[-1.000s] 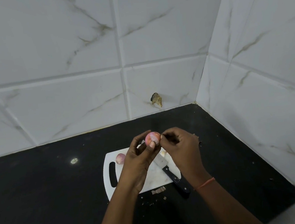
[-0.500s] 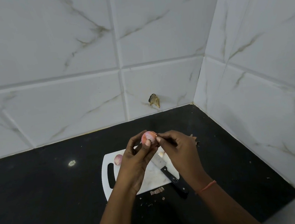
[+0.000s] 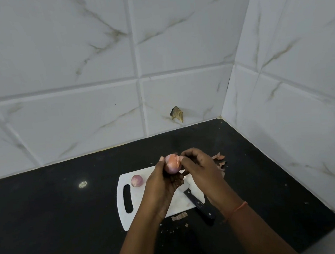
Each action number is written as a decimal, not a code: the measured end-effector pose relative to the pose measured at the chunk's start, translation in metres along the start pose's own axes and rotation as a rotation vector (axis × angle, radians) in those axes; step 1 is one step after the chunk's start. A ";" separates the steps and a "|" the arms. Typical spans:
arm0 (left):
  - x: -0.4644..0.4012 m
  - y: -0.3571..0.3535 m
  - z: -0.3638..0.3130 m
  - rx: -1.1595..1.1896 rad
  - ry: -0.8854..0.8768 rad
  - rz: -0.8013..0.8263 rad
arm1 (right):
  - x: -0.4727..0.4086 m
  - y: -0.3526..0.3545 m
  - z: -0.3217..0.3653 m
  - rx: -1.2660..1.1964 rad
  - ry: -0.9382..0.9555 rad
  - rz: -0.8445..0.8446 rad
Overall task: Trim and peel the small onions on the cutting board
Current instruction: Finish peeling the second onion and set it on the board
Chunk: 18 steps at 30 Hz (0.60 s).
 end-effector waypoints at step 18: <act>-0.005 -0.002 0.006 0.053 0.053 0.051 | 0.005 0.015 -0.012 -0.453 -0.185 -0.269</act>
Point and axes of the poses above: each hand's wrist, its own x-axis away from the middle knuckle, its own y-axis out of the back of the hand, z = x × y, the point moved 2 cm from there along -x, towards the middle knuckle, and after that the axes turned 11 degrees about y, right-handed, at the moved point
